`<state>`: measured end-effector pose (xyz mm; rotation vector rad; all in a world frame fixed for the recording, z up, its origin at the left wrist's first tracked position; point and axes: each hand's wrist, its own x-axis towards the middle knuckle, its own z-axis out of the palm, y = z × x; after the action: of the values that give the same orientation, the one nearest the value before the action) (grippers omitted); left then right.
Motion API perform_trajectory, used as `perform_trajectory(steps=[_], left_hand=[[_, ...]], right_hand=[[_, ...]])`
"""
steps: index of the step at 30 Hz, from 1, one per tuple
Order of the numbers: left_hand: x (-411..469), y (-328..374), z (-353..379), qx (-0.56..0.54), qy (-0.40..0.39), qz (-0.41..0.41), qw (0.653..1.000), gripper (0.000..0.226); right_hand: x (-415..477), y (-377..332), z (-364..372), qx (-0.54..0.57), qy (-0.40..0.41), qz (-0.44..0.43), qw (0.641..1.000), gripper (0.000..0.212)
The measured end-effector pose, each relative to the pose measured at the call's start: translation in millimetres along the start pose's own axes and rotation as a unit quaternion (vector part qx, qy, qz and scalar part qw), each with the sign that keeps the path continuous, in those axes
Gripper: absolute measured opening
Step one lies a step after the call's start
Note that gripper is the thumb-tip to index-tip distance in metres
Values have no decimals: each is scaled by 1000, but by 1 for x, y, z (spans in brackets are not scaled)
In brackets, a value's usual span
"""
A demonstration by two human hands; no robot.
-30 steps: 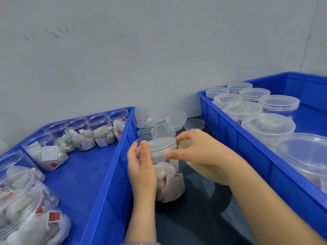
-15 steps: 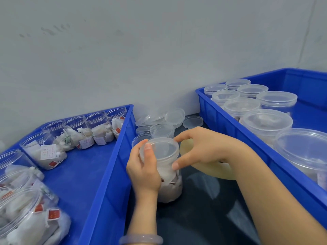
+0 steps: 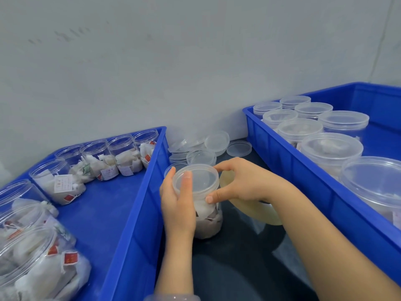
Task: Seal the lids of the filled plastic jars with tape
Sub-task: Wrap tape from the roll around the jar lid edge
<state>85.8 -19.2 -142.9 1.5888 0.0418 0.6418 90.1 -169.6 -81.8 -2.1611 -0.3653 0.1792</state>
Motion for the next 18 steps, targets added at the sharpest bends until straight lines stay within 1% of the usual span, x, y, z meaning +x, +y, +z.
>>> perform_trajectory(steps=[1, 2, 3, 5, 6, 8, 10, 14, 18], left_hand=[[-3, 1, 4, 2, 20, 6, 1000, 68], [-6, 2, 8, -7, 46, 8, 999, 71], [-7, 3, 10, -22, 70, 11, 997, 64], [-5, 5, 10, -49, 95, 17, 994, 49], [-2, 5, 10, -59, 94, 19, 994, 45], [2, 4, 7, -67, 83, 15, 994, 40], [3, 4, 5, -77, 75, 15, 994, 34], [4, 0, 3, -92, 58, 22, 994, 31], [6, -1, 2, -106, 46, 24, 993, 29]], right_hand=[[-1, -2, 0, -7, 0, -1, 1000, 56], [-1, -3, 0, -21, -5, -5, 1000, 56], [-1, -5, 1, -43, -16, -7, 999, 60], [-4, -8, 0, -81, -43, 7, 996, 74], [-5, -7, -3, -79, -55, 12, 995, 78], [-7, -6, -7, -64, -75, 6, 995, 77], [-7, -5, -9, -70, -77, -1, 995, 76], [-5, -1, -9, -67, -53, -7, 996, 70], [0, 4, -7, -50, -12, -25, 998, 60]])
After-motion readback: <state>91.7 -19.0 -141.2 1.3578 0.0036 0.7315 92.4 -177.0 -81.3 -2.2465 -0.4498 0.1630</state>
